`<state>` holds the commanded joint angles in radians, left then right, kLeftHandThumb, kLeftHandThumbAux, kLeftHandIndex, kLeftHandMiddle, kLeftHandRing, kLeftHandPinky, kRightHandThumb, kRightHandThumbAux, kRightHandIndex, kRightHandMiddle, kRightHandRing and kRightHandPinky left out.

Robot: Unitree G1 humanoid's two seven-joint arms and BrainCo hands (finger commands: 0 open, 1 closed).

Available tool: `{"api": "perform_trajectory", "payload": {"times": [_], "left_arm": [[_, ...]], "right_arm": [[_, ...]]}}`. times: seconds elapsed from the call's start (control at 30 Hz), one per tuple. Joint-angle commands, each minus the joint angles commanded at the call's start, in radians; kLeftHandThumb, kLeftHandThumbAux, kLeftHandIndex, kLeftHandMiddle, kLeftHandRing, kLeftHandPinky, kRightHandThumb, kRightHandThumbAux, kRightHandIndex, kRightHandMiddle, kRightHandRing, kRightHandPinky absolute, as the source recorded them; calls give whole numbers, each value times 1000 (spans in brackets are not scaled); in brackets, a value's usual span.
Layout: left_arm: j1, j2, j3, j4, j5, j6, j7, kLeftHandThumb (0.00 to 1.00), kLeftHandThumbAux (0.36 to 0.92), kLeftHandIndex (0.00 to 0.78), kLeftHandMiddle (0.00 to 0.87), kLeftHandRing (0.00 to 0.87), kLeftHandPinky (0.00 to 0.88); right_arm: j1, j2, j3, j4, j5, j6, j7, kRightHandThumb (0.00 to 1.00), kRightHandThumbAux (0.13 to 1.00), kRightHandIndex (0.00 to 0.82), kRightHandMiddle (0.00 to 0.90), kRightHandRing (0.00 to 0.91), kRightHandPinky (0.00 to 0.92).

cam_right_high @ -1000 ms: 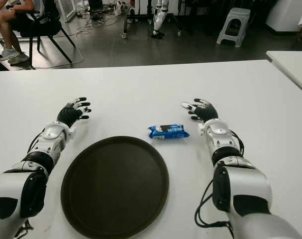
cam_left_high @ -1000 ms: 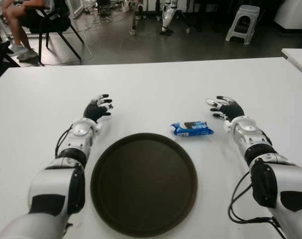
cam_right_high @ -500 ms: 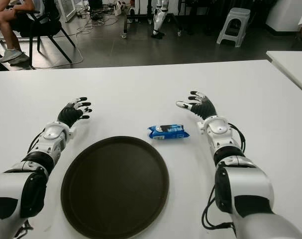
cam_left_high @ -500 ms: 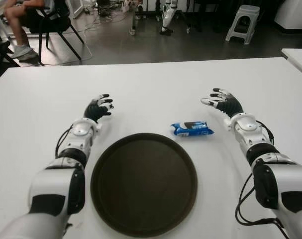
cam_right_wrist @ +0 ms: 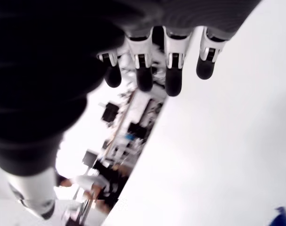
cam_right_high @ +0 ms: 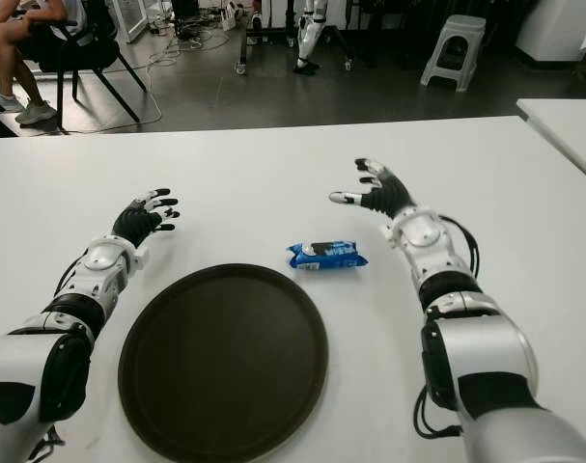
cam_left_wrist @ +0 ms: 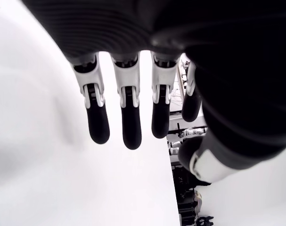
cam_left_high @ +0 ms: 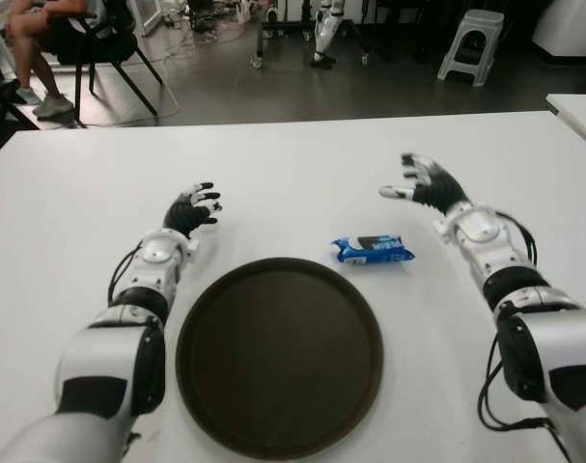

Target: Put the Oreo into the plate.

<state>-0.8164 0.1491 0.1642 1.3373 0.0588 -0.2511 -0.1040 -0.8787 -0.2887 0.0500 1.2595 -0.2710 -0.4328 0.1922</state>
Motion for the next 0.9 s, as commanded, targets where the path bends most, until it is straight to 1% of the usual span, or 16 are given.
{"api": "perform_trajectory", "payload": {"times": [0.13, 0.2, 0.27, 0.4, 0.53, 0.63, 0.7, 0.87, 0.9], "left_arm": [[2, -1, 4, -1, -3, -4, -1, 0, 732, 176, 231, 265, 312], [3, -1, 6, -2, -3, -9, -1, 0, 732, 175, 231, 266, 315], [3, 0, 6, -2, -1, -11, 3, 0, 732, 175, 231, 266, 317], [3, 1, 4, -2, 3, -10, 8, 0, 738, 177, 232, 265, 313], [2, 2, 2, -1, 6, -4, 12, 0, 736, 177, 230, 264, 307], [1, 3, 3, -1, 5, -1, 12, 0, 734, 175, 228, 260, 297], [2, 4, 4, 0, 4, 0, 10, 0, 731, 174, 227, 259, 296], [3, 5, 7, 1, 2, -2, 5, 0, 723, 170, 225, 256, 292], [3, 5, 8, 1, 1, -1, 2, 0, 722, 170, 225, 256, 292]], "right_arm": [[-3, -12, 16, -23, -2, -29, 22, 0, 674, 12, 36, 37, 32], [-6, -15, 25, -61, -5, -53, 15, 0, 668, 6, 25, 25, 23], [-7, -20, 41, -103, -22, -77, -22, 0, 666, 3, 20, 18, 17], [-1, -34, 74, -157, -64, -98, -88, 0, 648, 0, 18, 9, 3], [57, -73, 111, -264, -134, -135, -184, 0, 626, 0, 14, 2, 0], [87, -84, 130, -316, -168, -134, -233, 0, 606, 0, 14, 0, 0], [112, -93, 145, -389, -200, -114, -259, 0, 592, 0, 14, 0, 0], [141, -113, 168, -484, -246, -57, -269, 0, 560, 0, 8, 0, 0], [153, -118, 171, -515, -257, -38, -264, 0, 558, 0, 8, 0, 0]]}}
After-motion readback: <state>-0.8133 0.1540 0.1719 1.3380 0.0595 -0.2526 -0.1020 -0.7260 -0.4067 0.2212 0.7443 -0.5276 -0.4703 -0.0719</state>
